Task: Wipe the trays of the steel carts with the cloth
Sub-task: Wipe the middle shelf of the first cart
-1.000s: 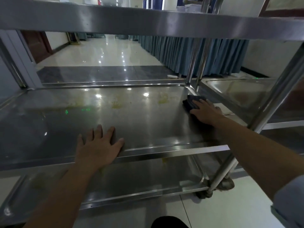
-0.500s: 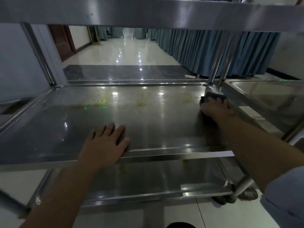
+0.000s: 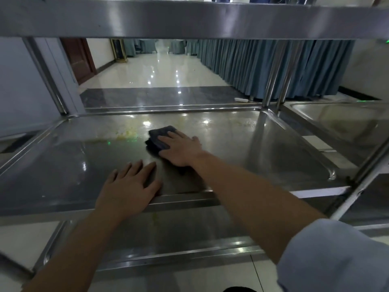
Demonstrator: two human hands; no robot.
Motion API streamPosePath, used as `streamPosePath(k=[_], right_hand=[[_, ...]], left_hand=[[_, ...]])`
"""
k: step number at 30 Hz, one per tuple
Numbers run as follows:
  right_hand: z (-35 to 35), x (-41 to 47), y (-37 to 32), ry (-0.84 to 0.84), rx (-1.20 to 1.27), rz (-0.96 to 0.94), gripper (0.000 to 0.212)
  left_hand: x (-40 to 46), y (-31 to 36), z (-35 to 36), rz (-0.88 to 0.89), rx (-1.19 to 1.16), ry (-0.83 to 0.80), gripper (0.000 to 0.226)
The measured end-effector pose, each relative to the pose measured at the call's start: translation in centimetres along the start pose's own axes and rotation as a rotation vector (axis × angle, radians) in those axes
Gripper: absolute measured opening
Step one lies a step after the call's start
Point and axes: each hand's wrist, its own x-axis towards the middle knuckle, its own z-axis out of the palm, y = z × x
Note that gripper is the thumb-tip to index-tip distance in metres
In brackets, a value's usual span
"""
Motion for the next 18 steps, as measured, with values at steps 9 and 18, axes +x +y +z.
streamPosePath(k=[9,18], right_hand=[[-3.6,-6.0,22.4,0.118,-0.02,0.609,0.077],[-4.2,-7.6,22.0,0.125,0.022,0.793,0.065]], left_hand=[[-0.1,0.0,0.2,0.004,-0.04,0.015,0.064],[-0.3,0.4,0.3,0.009,-0.012,0.037,0.062]])
